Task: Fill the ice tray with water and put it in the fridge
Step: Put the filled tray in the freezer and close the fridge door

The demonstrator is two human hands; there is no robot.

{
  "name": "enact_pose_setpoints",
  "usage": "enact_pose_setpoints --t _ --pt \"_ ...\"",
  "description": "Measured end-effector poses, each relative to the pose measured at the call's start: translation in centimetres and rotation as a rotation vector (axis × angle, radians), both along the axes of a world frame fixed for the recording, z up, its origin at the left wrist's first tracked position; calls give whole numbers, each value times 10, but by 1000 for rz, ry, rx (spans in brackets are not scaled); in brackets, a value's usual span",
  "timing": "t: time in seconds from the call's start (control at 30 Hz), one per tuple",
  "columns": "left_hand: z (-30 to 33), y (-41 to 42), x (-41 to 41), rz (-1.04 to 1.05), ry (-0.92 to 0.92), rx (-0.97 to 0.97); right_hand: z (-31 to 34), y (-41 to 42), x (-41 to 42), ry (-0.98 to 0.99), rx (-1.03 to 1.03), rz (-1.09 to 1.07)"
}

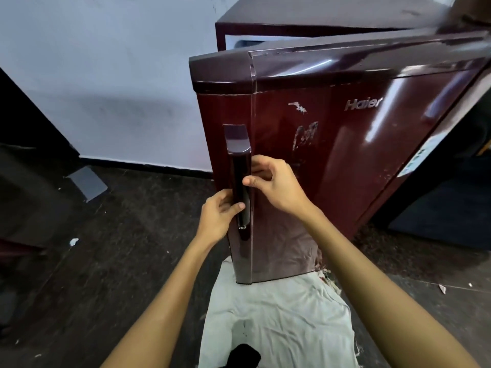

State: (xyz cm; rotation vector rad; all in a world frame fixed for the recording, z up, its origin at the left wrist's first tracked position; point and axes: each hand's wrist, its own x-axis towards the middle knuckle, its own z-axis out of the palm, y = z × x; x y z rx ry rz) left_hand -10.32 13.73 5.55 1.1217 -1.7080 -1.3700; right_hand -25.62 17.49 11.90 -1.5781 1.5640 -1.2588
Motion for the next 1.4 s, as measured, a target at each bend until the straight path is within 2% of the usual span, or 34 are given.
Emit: enact_pose_setpoints --t 0.27,0.63,1.2,1.4 --pt "1 -84 -11 -52 -38 -23 1 -71 -1 31 -10 -142" --pt "-3 -138 -23 -124 -75 -41 -5 -116 -5 44 -13 -281" --pt "-4 -176 -36 -173 -149 -88 -1 -143 -9 56 5 -348" --pt "-7 -165 -39 -101 -100 -114 -8 -142 -1 30 -24 -373"
